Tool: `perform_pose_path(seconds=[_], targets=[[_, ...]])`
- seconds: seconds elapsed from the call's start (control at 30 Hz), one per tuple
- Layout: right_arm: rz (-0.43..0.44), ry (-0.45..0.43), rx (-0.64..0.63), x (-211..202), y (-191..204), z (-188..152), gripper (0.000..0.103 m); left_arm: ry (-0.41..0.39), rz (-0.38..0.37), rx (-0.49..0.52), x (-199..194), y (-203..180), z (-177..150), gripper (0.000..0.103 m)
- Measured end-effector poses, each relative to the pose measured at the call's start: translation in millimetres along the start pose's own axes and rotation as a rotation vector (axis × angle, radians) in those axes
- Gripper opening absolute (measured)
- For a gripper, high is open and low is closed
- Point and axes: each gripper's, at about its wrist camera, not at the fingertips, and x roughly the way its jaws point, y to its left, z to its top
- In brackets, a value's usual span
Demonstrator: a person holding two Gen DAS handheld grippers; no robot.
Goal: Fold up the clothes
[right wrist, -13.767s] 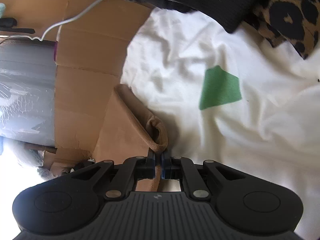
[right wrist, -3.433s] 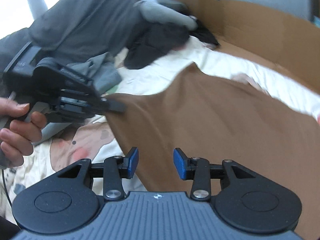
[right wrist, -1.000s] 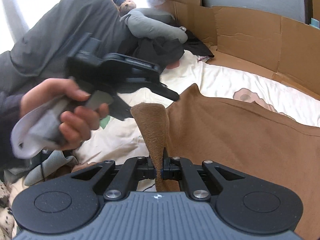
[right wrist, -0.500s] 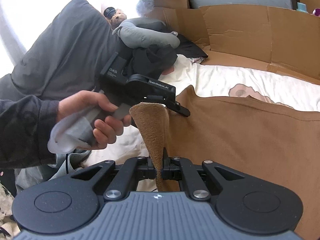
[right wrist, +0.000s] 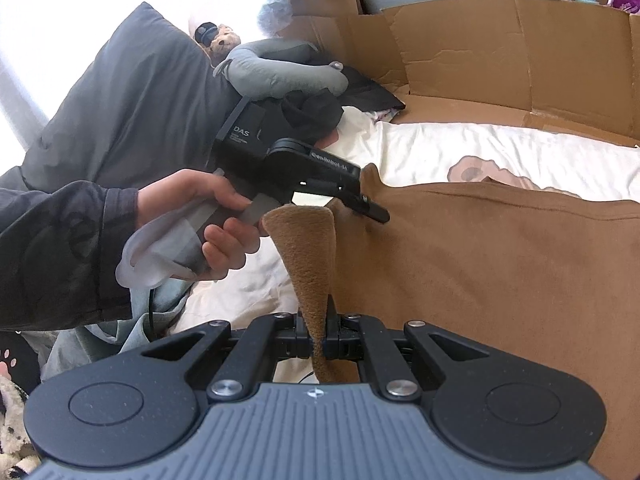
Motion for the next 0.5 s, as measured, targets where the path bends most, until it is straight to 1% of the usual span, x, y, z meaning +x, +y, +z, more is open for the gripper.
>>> perform_pose_path(seconds=[0.03, 0.1, 0.23, 0.33, 0.5], targets=[[-0.002, -0.002, 0.004, -1, -1, 0, 0.002, 0.006, 0.021, 0.006, 2, -1, 0, 0.016], [-0.005, -0.003, 0.008, -3, -3, 0, 0.002, -0.001, 0.018, 0.003, 1, -4, 0, 0.012], [-0.005, -0.022, -0.001, -12, -9, 2, 0.002, -0.042, -0.002, 0.014, -10, -16, -1, 0.011], [-0.001, -0.036, 0.003, -22, -13, 2, 0.002, -0.055, -0.002, 0.037, -18, -29, -1, 0.011], [0.019, -0.050, -0.019, -41, -19, -2, 0.001, -0.083, -0.034, 0.066, -34, -59, -2, 0.011]])
